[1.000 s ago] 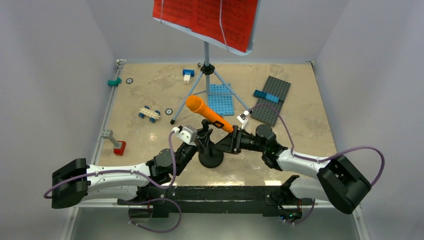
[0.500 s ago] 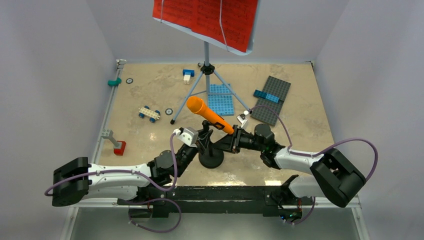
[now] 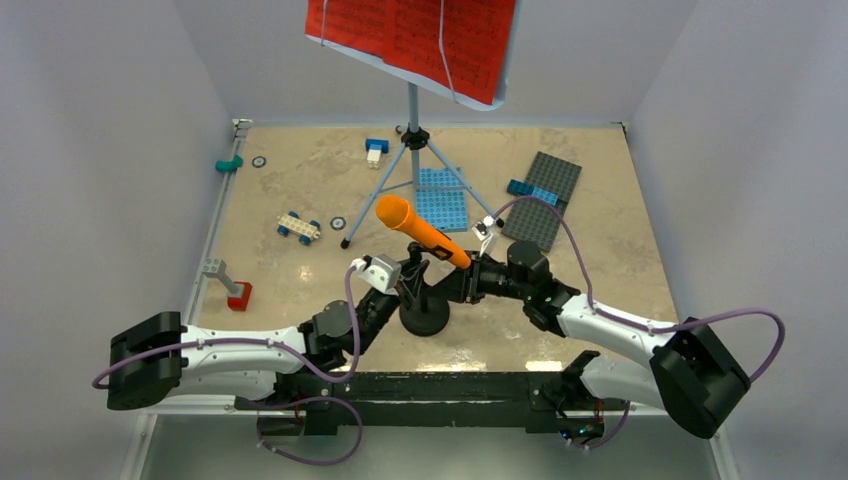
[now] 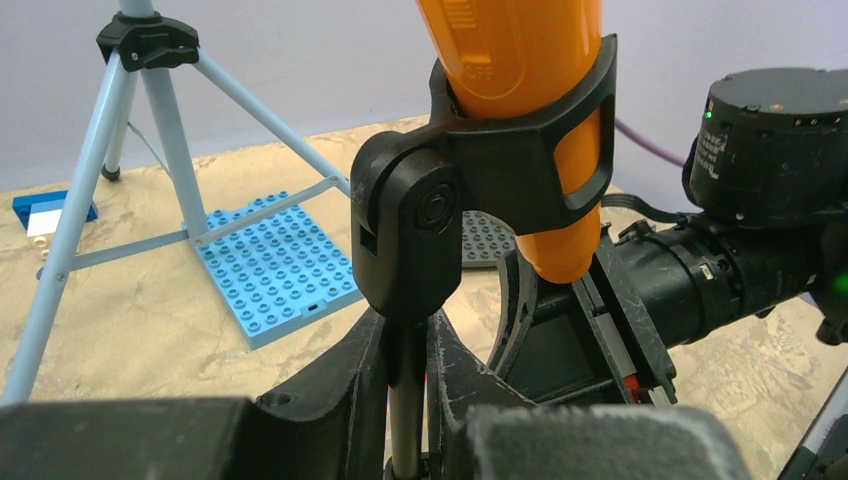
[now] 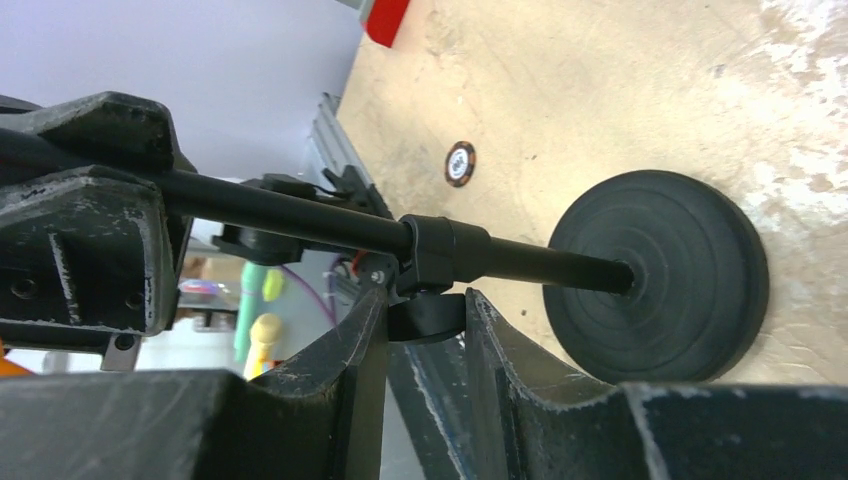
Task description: Pack up the instrument practice props
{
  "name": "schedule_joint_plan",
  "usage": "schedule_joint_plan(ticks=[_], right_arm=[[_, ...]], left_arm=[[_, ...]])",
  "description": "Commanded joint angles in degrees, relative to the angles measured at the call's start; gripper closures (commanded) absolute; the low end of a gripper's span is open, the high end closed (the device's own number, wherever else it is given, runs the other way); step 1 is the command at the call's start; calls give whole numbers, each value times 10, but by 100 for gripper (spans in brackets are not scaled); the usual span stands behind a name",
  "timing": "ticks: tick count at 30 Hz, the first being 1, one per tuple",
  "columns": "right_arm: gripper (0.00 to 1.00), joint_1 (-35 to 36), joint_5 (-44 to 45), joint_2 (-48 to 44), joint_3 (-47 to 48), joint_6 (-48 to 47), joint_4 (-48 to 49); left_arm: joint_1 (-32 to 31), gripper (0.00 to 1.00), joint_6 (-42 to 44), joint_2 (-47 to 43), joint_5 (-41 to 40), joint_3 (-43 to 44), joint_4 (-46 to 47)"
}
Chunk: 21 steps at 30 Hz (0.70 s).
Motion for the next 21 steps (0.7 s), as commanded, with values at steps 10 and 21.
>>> schedule_joint_plan(ticks=[10,21], right_arm=[[42,0,30,-40,11,-23,-23],[39,-38,-22,-15,-54,67,86]], left_arm=[[-10,100,-32,19,-9,4,-51],[-19,100,-7,2,-28,9,-49]])
